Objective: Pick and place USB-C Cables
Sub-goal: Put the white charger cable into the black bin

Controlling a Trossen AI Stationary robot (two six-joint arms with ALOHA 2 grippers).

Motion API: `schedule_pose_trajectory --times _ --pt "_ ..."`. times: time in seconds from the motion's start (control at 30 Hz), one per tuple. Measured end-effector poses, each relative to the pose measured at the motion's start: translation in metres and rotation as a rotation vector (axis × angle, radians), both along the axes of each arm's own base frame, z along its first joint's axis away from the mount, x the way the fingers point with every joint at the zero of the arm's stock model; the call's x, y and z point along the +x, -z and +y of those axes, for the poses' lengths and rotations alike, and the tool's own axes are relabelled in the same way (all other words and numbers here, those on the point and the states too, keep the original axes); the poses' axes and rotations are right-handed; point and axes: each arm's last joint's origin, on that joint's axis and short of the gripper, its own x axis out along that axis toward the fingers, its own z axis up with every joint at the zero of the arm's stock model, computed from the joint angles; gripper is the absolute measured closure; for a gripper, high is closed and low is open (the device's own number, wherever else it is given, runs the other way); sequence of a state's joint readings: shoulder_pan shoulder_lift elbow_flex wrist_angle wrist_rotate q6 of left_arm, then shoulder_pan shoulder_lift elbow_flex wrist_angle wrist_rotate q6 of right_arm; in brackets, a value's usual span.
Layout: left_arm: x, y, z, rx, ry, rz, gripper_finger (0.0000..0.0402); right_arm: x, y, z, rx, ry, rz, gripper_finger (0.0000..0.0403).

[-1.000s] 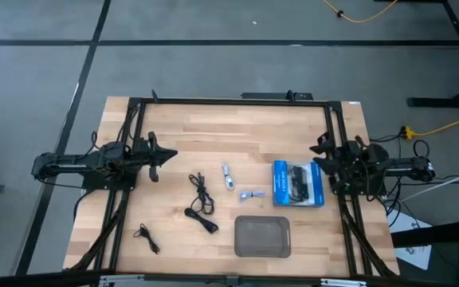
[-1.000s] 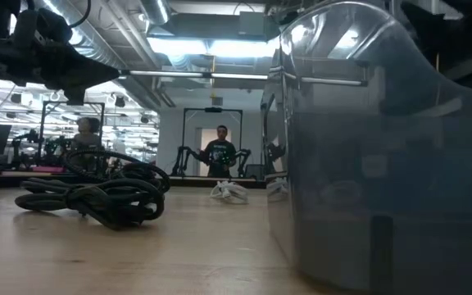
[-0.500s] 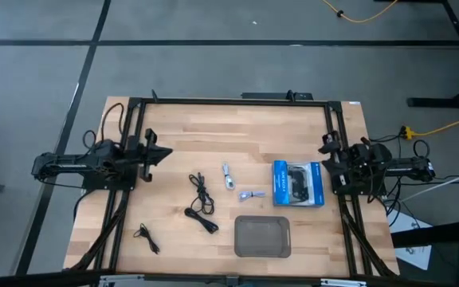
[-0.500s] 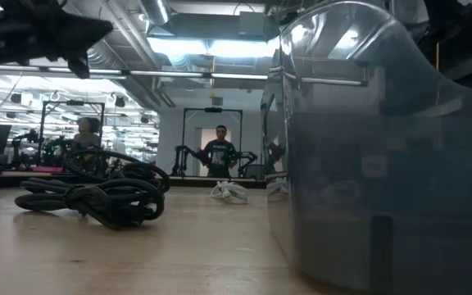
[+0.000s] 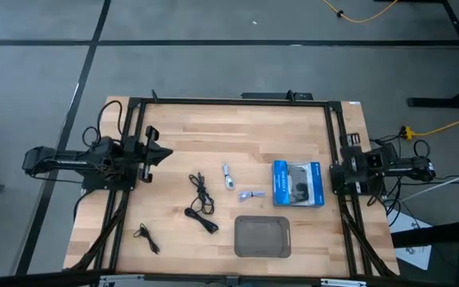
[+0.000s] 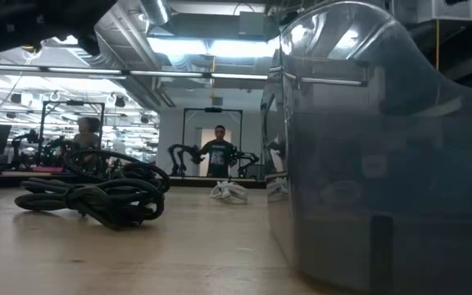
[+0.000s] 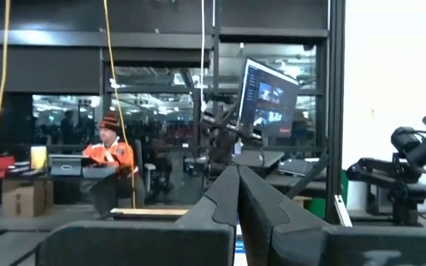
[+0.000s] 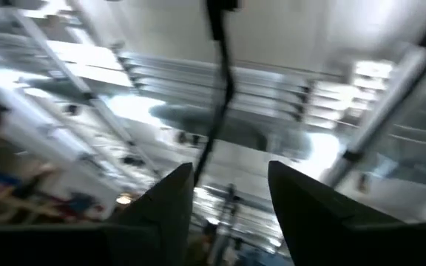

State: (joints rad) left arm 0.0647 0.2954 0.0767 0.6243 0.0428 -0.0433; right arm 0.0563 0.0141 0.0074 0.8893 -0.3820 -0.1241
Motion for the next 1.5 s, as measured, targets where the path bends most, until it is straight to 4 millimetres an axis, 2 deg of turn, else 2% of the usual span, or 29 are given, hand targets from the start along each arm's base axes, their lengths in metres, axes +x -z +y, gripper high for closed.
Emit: schedule_pose_trajectory --times 0.27,0.33,0.43,0.5,0.57,0.67,0.77,0.87,0.97,1.13,1.23,1.3,1.4,1.5 --pt "0.027 -0.013 0.002 -0.018 0.001 0.273 0.0401 -0.002 -0.001 0.003 -0.071 -0.074 -0.023 0.0222" --pt "0.032 -0.015 0.002 -0.022 -0.011 0.331 0.0401 0.002 -0.003 -0.001 0.075 -0.007 0.023 0.0222" --pt "0.036 -0.013 0.004 -0.032 -0.042 0.393 0.0401 0.018 -0.003 -0.01 0.342 0.199 0.173 0.0222" --pt "0.037 -0.011 0.004 -0.036 -0.059 0.417 0.0401 0.032 -0.005 -0.012 0.414 0.278 0.301 0.0222" --pt "0.037 -0.009 0.004 -0.039 -0.068 0.441 0.0401 0.046 -0.016 -0.011 0.413 0.277 0.371 0.0222" --pt "0.037 -0.007 0.004 -0.039 -0.068 0.459 0.0401 0.076 -0.04 -0.009 0.373 0.283 0.492 0.0222" --pt "0.037 -0.007 0.004 -0.039 -0.068 0.459 0.0401 0.118 -0.057 -0.007 0.317 0.337 0.757 0.0222" --pt "0.037 -0.007 0.004 -0.039 -0.068 0.46 0.0401 0.16 -0.061 -0.004 0.254 0.398 1.059 0.0222" --pt "0.037 -0.006 0.004 -0.04 -0.068 0.466 0.0401 0.197 -0.065 -0.002 0.201 0.439 1.268 0.0222" --pt "0.036 -0.002 0.004 -0.041 -0.068 0.509 0.0401 0.246 -0.06 0.001 0.11 0.475 1.521 0.0222" --pt "0.036 0.001 0.004 -0.042 -0.069 0.544 0.0401 0.271 -0.057 0.002 0.047 0.475 1.601 0.0222" --pt "0.036 0.002 0.004 -0.042 -0.068 0.55 0.0401 0.289 -0.055 0.002 0.081 0.477 1.63 0.0222" --pt "0.036 0.002 0.005 -0.05 -0.08 0.555 0.0401 0.313 -0.05 -0.003 0.28 0.484 1.693 0.0222" --pt "0.036 0.002 0.005 -0.056 -0.108 0.555 0.0401 0.331 -0.033 -0.012 0.436 0.521 1.788 0.0222"
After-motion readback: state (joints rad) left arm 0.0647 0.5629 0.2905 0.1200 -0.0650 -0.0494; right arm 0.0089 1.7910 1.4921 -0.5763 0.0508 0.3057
